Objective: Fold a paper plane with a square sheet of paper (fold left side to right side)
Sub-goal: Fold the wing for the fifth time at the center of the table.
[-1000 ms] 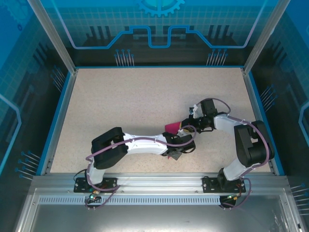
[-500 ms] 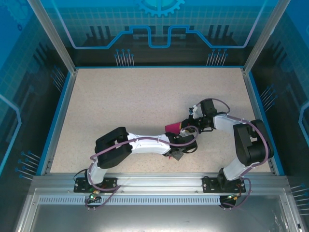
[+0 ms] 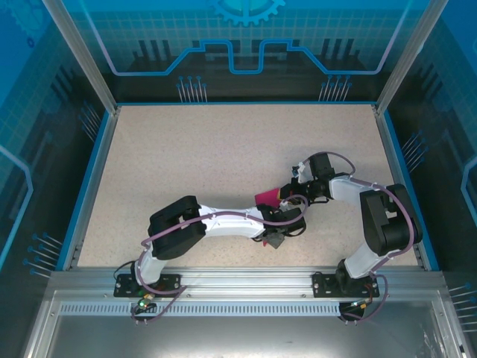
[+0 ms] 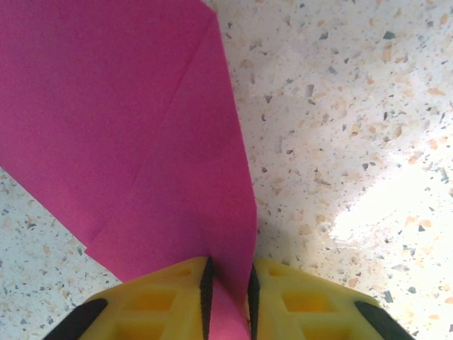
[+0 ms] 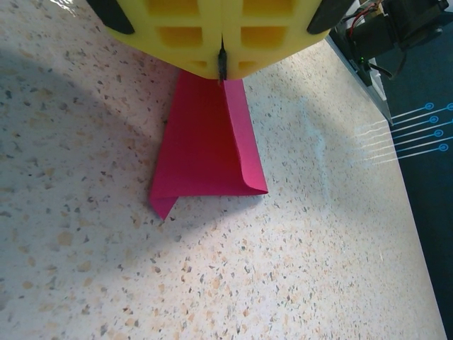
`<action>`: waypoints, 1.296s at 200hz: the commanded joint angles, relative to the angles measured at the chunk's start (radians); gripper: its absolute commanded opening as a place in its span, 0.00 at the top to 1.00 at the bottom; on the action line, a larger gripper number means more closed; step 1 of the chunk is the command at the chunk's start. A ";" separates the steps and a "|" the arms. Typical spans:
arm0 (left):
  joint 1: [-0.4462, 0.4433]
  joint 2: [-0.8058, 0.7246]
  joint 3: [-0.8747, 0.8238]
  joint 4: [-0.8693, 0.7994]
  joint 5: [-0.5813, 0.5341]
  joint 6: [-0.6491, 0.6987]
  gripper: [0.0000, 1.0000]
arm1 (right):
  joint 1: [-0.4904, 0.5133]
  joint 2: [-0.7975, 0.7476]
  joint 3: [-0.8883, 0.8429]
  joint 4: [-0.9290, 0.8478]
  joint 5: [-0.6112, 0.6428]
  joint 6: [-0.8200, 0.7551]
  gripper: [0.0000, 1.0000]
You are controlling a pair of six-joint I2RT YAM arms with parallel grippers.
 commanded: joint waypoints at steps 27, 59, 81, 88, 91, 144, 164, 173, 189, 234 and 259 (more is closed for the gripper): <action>-0.003 -0.035 -0.028 -0.015 0.006 -0.023 0.87 | 0.011 0.006 0.027 -0.019 0.000 -0.023 0.97; 0.012 -0.074 -0.071 0.023 0.033 -0.042 0.91 | -0.010 -0.049 0.024 -0.004 -0.009 -0.040 0.87; 0.036 -0.114 -0.116 0.075 0.085 -0.053 0.92 | -0.036 -0.133 0.018 -0.019 0.019 -0.059 0.69; 0.046 -0.128 -0.133 0.096 0.104 -0.057 0.92 | -0.047 -0.166 0.011 -0.025 0.036 -0.065 0.63; 0.049 -0.135 -0.142 0.107 0.114 -0.058 0.92 | -0.051 -0.179 0.008 -0.027 0.042 -0.066 0.61; 0.121 -0.254 -0.309 0.332 0.285 -0.113 0.93 | -0.121 -0.408 -0.102 -0.051 0.120 -0.112 0.31; 0.155 -0.298 -0.393 0.458 0.366 -0.159 0.93 | -0.127 -0.445 -0.134 -0.059 0.098 -0.143 0.30; 0.169 -0.310 -0.425 0.523 0.404 -0.182 0.94 | -0.128 -0.450 -0.155 -0.049 0.074 -0.151 0.30; 0.192 -0.325 -0.487 0.624 0.457 -0.224 0.95 | -0.121 -0.450 -0.194 -0.023 0.043 -0.150 0.30; 0.239 -0.345 -0.606 0.832 0.535 -0.324 0.96 | -0.047 -0.430 -0.276 0.035 0.071 -0.127 0.37; 0.247 -0.335 -0.644 0.913 0.554 -0.374 0.98 | 0.013 -0.413 -0.306 0.086 0.113 -0.092 0.41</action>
